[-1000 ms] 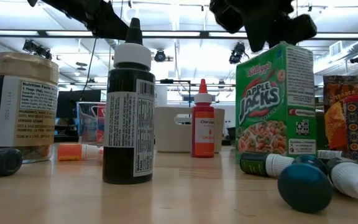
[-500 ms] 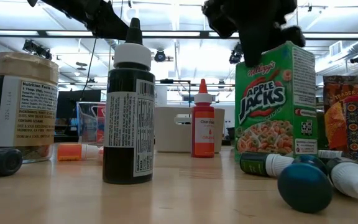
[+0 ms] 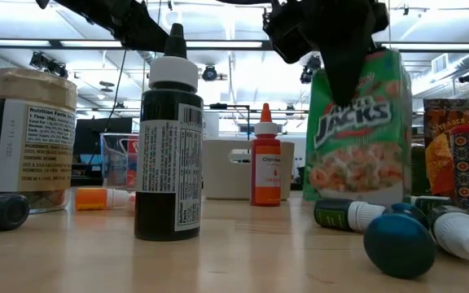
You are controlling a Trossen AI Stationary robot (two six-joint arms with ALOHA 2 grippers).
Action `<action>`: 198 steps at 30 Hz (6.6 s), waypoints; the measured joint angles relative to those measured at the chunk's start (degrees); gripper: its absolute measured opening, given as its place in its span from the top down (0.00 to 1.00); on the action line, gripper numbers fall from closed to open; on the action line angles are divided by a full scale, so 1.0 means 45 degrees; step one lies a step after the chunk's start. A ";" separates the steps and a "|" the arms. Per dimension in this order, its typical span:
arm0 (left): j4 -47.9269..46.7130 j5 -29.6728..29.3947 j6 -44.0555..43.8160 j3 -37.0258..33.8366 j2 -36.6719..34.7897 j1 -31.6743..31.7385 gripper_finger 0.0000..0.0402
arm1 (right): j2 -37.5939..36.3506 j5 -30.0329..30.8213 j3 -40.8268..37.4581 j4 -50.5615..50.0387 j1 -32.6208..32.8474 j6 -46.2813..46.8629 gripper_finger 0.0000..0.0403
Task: Pick & Place Kitchen Items
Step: Put the green cereal box into the transparent bin
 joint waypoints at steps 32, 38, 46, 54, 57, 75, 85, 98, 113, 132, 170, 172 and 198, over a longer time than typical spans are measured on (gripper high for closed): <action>0.2757 0.5202 -0.0916 0.0001 0.1474 -0.0316 0.45 | -0.0689 0.4282 0.4122 0.0373 -0.2672 -1.2671 0.72; 0.3726 0.3738 -0.0287 0.0357 0.3466 -0.0872 0.43 | -0.0635 0.3764 0.4129 0.0797 -0.3463 -1.4394 0.72; 0.3682 0.3173 -0.0196 0.1372 0.4836 -0.0891 0.29 | -0.0596 0.3764 0.4129 0.0622 -0.3872 -1.5158 0.72; 0.3513 0.3034 0.0097 0.1564 0.4959 -0.0949 0.25 | -0.0596 0.3764 0.4129 0.1249 -0.3951 -1.6204 0.72; 0.3266 0.2492 0.0258 0.1564 0.4959 -0.0953 0.27 | -0.0620 0.3806 0.4129 0.1541 -0.3959 -1.6284 0.72; 0.3136 0.1611 0.0588 0.1564 0.4959 -0.0954 0.49 | -0.0650 0.4521 0.4129 0.1656 -0.3951 -1.6016 0.59; 0.3055 -0.0264 -0.0084 0.1564 0.4954 -0.0954 0.59 | -0.0993 0.7402 0.4129 0.1411 -0.3310 -1.5967 0.41; 0.1847 -0.3659 0.0378 0.1564 0.2279 -0.0679 0.60 | -0.1688 0.7829 0.4129 -0.1374 -0.2979 -1.2712 0.38; 0.1786 -0.2674 -0.1579 -0.1205 0.0583 0.0374 0.59 | -0.1757 0.6962 0.0303 0.5174 -0.3525 -1.4388 0.38; 0.2415 -0.0181 -0.0227 -0.1690 -0.0519 0.0377 0.59 | -0.1757 -0.1274 -0.1506 1.3185 -0.7473 -1.6413 0.38; 0.2924 0.0684 -0.0504 -0.1690 -0.0486 0.0357 0.51 | -0.1471 -0.2108 -0.1486 1.4301 -0.7155 -1.5943 0.60; 0.2942 0.0640 -0.0461 -0.1690 -0.0486 0.0362 0.47 | -0.1471 -0.1722 -0.1486 1.3895 -0.7151 -1.5944 0.60; -0.2931 0.0118 -0.0612 0.3084 0.1973 0.0358 0.35 | -0.1453 0.1138 -0.0801 1.1283 -0.6466 -1.7232 0.60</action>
